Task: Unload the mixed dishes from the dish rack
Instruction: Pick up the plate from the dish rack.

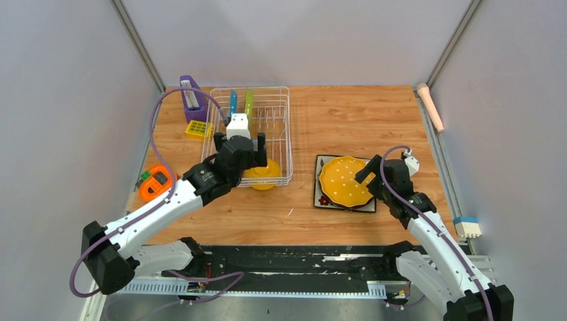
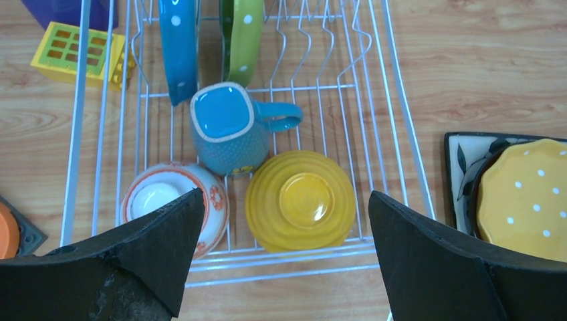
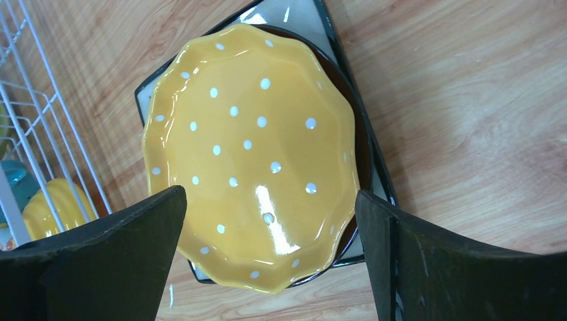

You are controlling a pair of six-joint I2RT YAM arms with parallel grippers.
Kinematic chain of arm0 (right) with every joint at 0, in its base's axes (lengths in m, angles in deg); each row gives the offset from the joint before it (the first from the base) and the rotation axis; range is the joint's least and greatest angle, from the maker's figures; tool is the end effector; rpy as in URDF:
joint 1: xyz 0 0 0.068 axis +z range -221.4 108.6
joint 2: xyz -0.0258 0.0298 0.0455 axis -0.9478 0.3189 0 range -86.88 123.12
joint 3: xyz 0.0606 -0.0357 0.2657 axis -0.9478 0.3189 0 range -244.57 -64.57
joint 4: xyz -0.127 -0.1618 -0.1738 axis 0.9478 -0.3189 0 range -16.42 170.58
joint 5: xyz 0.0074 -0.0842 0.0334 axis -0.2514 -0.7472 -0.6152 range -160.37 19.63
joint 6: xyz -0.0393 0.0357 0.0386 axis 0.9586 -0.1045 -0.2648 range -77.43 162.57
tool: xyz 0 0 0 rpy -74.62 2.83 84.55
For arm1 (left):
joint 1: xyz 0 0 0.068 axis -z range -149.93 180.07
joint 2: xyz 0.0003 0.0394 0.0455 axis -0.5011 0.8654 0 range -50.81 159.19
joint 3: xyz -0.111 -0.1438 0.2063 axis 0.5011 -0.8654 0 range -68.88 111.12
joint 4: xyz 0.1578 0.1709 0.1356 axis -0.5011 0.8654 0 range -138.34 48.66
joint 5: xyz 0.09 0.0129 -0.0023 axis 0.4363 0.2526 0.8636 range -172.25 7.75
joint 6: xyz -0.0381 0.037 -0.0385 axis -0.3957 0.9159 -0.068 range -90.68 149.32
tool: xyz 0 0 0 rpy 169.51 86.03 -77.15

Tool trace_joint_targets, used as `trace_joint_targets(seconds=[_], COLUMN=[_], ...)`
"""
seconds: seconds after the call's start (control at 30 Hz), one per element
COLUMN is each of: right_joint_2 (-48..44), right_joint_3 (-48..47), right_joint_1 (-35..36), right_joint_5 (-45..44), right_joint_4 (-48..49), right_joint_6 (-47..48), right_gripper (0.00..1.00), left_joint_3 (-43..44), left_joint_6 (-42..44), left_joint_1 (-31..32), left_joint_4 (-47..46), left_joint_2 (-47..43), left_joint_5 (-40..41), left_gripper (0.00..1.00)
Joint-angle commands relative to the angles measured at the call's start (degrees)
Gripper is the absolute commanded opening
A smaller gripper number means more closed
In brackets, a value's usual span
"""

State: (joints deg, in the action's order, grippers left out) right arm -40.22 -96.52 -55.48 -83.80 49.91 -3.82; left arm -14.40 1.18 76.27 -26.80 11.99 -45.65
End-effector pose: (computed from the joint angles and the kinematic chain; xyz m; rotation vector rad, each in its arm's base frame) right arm 0.1810 0.0392 0.2123 0.7264 2.2356 0.2619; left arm 0.2007 -0.1648 0.3155 -0.0627 1.9850 -0.1683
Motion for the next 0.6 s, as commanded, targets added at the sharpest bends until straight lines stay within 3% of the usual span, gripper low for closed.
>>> trace_joint_targets(seconds=[0.0,0.37,0.57], right_joint_2=[-2.2,-5.3,-5.4], right_joint_3=[1.3,3.3,3.5], right_joint_1=[-0.2,-0.2,-0.1], right_joint_5=[2.7,4.0,4.6], right_joint_4=[4.3,5.8,5.9], right_joint_6=[2.7,3.0,3.3], right_gripper=[1.0,1.0,1.0], left_joint_3=[5.5,21.1,35.3], left_joint_6=[3.8,10.4,16.2], left_joint_1=[-5.0,-18.0,-21.2], left_joint_4=[-5.3,-9.2,-4.1], left_joint_2=[3.9,23.5,36.1], left_joint_5=[-5.6,-20.9,-21.4], left_gripper=[1.0,0.98,0.83])
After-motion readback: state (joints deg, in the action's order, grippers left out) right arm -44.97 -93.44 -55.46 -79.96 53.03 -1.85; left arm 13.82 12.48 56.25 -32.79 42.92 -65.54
